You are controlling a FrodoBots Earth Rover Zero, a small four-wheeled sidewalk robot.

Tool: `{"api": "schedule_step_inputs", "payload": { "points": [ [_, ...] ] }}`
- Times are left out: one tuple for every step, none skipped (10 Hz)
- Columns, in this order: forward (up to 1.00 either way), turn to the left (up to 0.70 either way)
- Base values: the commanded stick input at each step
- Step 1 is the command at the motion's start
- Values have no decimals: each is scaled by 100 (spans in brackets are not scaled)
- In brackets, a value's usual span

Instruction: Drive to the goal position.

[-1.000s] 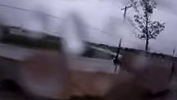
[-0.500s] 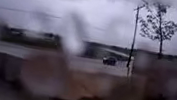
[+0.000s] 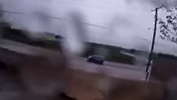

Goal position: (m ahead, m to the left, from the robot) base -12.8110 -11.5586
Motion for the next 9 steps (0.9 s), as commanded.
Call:
{"api": "schedule_step_inputs", "payload": {
  "points": [
    [0, 70],
    [0, 70],
    [0, 70],
    [0, 70],
    [0, 70],
    [0, 70],
    [0, 70],
    [0, 70],
    [0, 70]
  ]
}}
